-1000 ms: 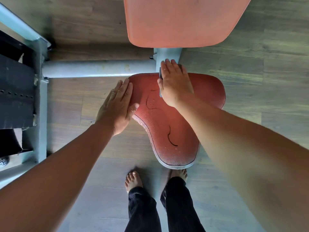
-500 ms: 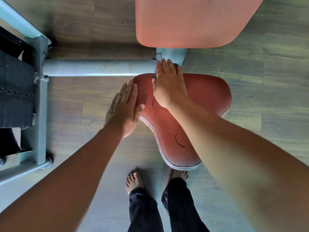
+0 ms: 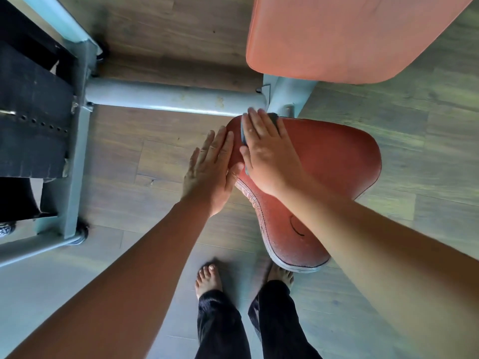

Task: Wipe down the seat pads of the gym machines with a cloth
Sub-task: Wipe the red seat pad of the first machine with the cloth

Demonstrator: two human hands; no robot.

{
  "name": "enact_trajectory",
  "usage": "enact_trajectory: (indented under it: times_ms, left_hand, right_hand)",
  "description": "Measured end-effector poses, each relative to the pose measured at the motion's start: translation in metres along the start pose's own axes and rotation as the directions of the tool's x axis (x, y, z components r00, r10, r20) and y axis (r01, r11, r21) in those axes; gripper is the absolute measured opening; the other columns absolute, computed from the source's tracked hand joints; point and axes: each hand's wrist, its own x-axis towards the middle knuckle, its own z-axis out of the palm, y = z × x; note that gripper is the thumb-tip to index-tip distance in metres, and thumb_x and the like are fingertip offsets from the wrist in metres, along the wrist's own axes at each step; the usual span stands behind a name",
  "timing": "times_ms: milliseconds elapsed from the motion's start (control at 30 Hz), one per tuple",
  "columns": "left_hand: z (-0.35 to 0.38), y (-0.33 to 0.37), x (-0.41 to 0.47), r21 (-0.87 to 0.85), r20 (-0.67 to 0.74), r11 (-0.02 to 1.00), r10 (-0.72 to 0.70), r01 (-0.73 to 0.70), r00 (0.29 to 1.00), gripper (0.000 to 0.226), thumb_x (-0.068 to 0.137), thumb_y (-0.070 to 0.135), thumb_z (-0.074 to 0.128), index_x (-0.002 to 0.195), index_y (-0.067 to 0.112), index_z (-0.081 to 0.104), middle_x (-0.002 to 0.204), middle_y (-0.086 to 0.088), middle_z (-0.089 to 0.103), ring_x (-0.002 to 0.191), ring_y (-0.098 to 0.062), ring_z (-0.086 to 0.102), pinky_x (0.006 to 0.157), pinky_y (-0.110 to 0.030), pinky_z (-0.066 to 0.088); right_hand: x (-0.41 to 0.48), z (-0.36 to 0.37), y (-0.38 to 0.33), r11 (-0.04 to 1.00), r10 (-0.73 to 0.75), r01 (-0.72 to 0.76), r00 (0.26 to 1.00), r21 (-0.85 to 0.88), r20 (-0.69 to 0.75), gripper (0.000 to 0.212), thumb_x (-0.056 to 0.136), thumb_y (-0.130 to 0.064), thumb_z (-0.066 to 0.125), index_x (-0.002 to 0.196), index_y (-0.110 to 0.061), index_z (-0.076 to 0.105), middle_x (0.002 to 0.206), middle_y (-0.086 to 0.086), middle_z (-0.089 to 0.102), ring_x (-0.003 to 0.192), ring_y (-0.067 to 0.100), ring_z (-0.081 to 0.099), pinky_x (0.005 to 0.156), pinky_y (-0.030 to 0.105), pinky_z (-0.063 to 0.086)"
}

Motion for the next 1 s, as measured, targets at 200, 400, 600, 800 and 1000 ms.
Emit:
enact_trajectory:
  times_ms: [200, 400, 600, 800, 1000]
  left_hand:
    - [0.010, -0.009, -0.015, -0.087, -0.011, 0.993, -0.074, 0.073, 0.997, 0.074, 0.105, 0.061, 0.022, 0.167, 0.026, 0.000, 0.176, 0.008, -0.001, 0.162, -0.015, -0.001, 0.131, -0.048, 0.013]
    - [0.019, -0.013, -0.025, -0.084, 0.025, 0.991, -0.106, 0.107, 0.994, 0.079, 0.103, 0.066, 0.014, 0.167, 0.024, -0.005, 0.175, 0.008, -0.003, 0.162, -0.013, -0.004, 0.131, -0.046, 0.012]
    - [0.024, -0.011, -0.034, -0.096, 0.025, 0.988, -0.120, 0.122, 0.992, 0.080, 0.102, 0.065, 0.016, 0.167, 0.021, -0.003, 0.175, 0.005, -0.002, 0.162, -0.015, -0.003, 0.131, -0.047, 0.014]
    - [0.024, -0.009, -0.033, -0.090, 0.016, 0.987, -0.130, 0.131, 0.991, 0.081, 0.101, 0.065, 0.016, 0.166, 0.021, -0.004, 0.175, 0.006, -0.002, 0.162, -0.014, -0.003, 0.131, -0.045, 0.013]
    - [0.022, -0.006, -0.034, -0.109, 0.002, 0.983, -0.148, 0.147, 0.989, 0.078, 0.105, 0.062, 0.027, 0.167, 0.023, -0.002, 0.175, 0.007, 0.001, 0.162, -0.014, -0.001, 0.131, -0.045, 0.013]
  right_hand:
    - [-0.008, 0.000, 0.017, 0.977, -0.212, 0.212, 0.977, 0.001, 0.032, 0.060, 0.108, -0.037, 0.025, 0.163, -0.013, 0.017, 0.170, 0.006, 0.019, 0.158, 0.023, 0.015, 0.128, 0.045, 0.013]
    - [0.044, 0.001, 0.002, 0.996, -0.093, 0.093, 0.996, -0.003, 0.014, 0.059, 0.105, -0.033, 0.034, 0.160, -0.010, 0.027, 0.164, 0.008, 0.034, 0.154, 0.027, 0.026, 0.127, 0.047, 0.016]
    - [-0.007, -0.005, 0.032, 0.912, -0.406, 0.410, 0.909, -0.024, 0.092, 0.061, 0.107, -0.037, 0.032, 0.163, -0.015, 0.017, 0.170, 0.004, 0.021, 0.158, 0.022, 0.016, 0.129, 0.044, 0.012]
    - [0.054, -0.004, -0.003, 0.979, -0.196, 0.198, 0.980, -0.038, 0.042, 0.058, 0.106, -0.035, 0.036, 0.159, -0.012, 0.029, 0.163, 0.008, 0.034, 0.153, 0.028, 0.027, 0.127, 0.047, 0.016]
    - [-0.013, -0.011, 0.025, 0.827, -0.545, 0.559, 0.823, -0.059, 0.162, 0.060, 0.106, -0.038, 0.031, 0.163, -0.021, 0.019, 0.171, -0.001, 0.017, 0.159, 0.020, 0.010, 0.129, 0.043, 0.009]
